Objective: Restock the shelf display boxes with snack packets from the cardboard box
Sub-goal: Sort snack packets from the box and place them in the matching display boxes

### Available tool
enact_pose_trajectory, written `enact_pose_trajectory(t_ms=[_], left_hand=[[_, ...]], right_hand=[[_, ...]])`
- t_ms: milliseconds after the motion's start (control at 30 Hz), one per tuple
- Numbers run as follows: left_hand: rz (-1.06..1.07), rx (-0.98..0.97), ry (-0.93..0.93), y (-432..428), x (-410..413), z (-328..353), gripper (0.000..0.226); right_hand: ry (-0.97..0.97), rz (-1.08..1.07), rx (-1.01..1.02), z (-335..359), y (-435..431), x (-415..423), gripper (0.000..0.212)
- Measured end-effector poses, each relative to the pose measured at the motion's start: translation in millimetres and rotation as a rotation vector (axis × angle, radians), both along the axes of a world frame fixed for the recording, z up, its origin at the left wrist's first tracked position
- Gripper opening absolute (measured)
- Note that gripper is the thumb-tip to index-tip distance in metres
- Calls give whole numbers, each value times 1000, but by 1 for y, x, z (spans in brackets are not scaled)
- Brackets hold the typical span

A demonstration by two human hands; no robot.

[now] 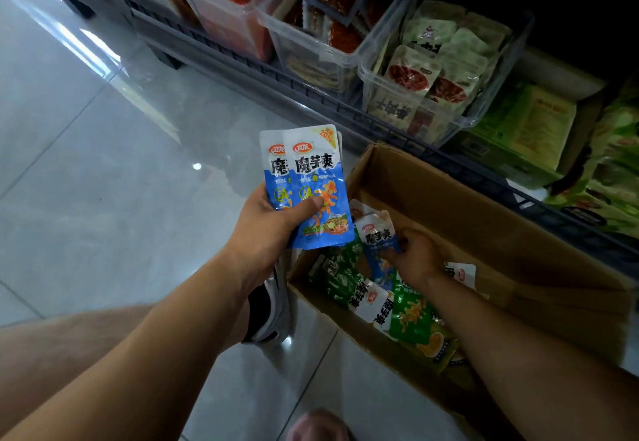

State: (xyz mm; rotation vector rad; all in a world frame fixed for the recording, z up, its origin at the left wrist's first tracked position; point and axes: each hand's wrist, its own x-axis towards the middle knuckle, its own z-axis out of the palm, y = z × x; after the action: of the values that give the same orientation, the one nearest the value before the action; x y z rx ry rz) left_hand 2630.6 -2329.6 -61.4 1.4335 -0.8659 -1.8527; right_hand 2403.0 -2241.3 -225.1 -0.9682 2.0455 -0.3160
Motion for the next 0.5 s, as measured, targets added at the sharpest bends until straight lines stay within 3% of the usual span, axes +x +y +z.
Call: enact_pose_trajectory(t_ms=[67,167,333,500], left_hand=[[-10,-6,-7,0,0,0,28],[-22,-19,-19,1,1,3,26],[-44,-53,-12,7,3,13,25],[-110,-60,49,26,-10,22,29]], right_hand=[[-80,-109,-98,13,-1,0,15],[-171,-168,-206,48,-3,2,21],[-314,-298,-373,132,-6,-2,11],[-646,-410,-414,198,-7,-1,6]])
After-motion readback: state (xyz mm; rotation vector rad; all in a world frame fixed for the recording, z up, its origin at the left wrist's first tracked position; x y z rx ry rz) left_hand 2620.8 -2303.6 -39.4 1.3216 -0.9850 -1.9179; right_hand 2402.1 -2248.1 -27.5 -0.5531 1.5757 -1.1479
